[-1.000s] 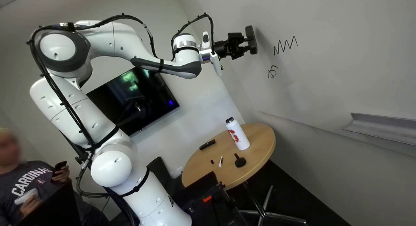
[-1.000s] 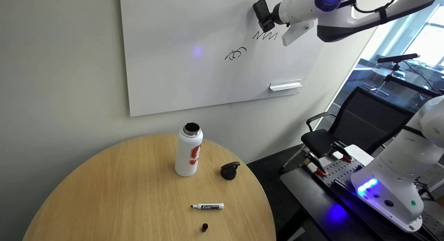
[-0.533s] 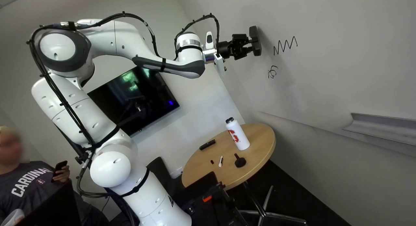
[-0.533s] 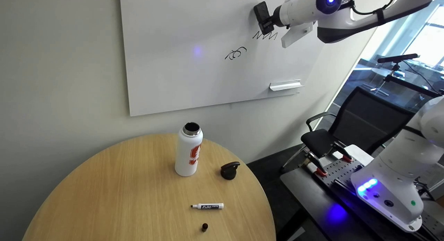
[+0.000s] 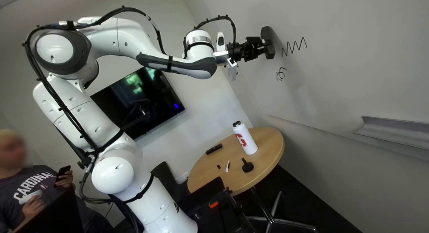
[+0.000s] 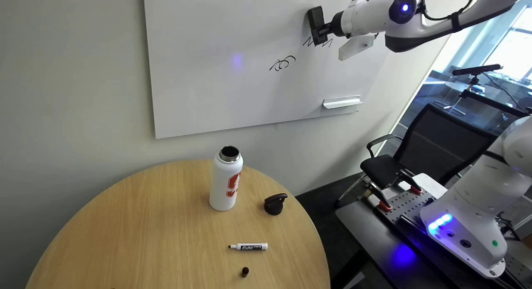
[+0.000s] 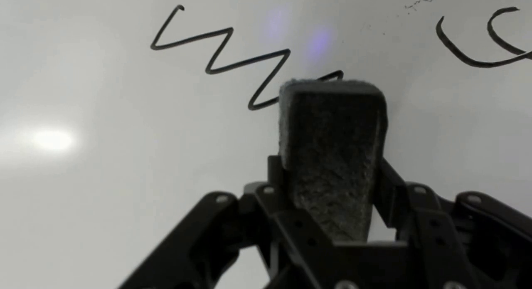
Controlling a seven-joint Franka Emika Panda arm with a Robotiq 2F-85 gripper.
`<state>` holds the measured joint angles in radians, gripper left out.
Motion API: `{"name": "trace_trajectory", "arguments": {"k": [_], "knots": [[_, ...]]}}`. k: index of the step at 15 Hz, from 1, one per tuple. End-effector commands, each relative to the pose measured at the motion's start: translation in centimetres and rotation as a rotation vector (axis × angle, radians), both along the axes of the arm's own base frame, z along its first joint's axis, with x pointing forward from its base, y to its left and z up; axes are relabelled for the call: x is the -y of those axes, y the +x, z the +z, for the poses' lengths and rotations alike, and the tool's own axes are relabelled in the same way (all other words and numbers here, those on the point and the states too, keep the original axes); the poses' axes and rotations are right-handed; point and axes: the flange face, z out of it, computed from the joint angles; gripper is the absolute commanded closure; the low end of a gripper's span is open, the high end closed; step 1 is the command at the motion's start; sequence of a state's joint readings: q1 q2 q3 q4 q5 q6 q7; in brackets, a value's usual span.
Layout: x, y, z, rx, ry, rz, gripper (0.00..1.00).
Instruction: Use the eraser to wipe the scribble on the right side of the whiteboard
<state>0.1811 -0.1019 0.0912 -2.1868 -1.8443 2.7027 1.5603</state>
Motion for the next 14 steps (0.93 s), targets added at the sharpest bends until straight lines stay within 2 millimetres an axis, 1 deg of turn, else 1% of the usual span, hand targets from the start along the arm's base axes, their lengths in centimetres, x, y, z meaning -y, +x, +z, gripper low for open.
{"name": "trace_trajectory", "arguments": {"k": [1, 3, 6, 10, 12, 14], "knots": [[-0.2, -0.1, 0.0, -0.001, 0.0, 0.003, 0.72], [0.2, 0.5, -0.2, 0.012, 0.017, -0.004, 0.72], [1.3, 1.0, -0.9, 0.002, 0.072, -0.006, 0.72], [3.1, 1.4, -1.9, 0.019, 0.21, 0.024, 0.72], [3.5, 1.6, -2.4, 0.04, 0.267, 0.033, 0.72], [3.4, 1.9, -3.0, 0.061, 0.309, 0.038, 0.72]]}}
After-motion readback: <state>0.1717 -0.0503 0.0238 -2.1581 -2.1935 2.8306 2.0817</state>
